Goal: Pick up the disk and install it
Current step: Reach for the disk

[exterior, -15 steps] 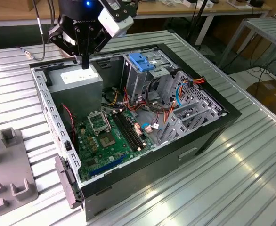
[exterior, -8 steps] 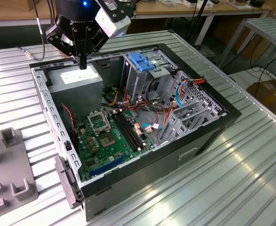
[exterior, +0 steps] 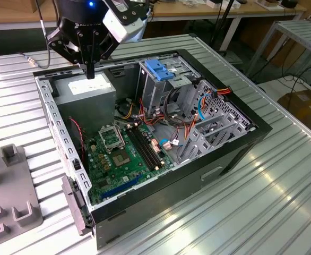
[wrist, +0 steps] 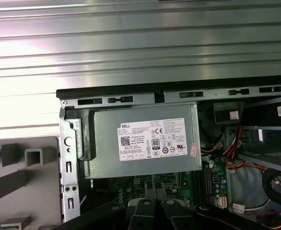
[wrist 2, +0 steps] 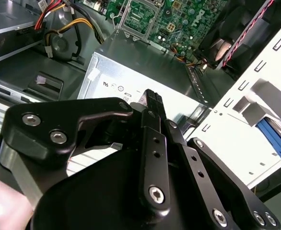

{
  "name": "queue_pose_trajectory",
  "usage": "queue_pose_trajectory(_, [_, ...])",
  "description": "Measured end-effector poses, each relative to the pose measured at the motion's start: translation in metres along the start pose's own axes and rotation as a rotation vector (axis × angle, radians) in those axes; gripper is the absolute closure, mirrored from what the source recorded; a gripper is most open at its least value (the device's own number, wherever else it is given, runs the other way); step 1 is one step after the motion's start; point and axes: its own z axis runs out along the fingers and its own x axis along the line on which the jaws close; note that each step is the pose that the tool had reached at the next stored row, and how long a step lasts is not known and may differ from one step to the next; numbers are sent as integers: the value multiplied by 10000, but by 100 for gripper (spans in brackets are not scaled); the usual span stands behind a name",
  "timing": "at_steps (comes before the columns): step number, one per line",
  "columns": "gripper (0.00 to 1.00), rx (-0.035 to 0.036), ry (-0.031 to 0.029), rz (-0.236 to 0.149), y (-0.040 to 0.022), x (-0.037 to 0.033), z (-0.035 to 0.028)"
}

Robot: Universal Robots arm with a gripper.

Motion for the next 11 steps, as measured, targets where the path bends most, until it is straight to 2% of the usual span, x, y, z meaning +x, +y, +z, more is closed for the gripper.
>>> queue_pose_trajectory(11, [90,0,0,0,-6,83,-2])
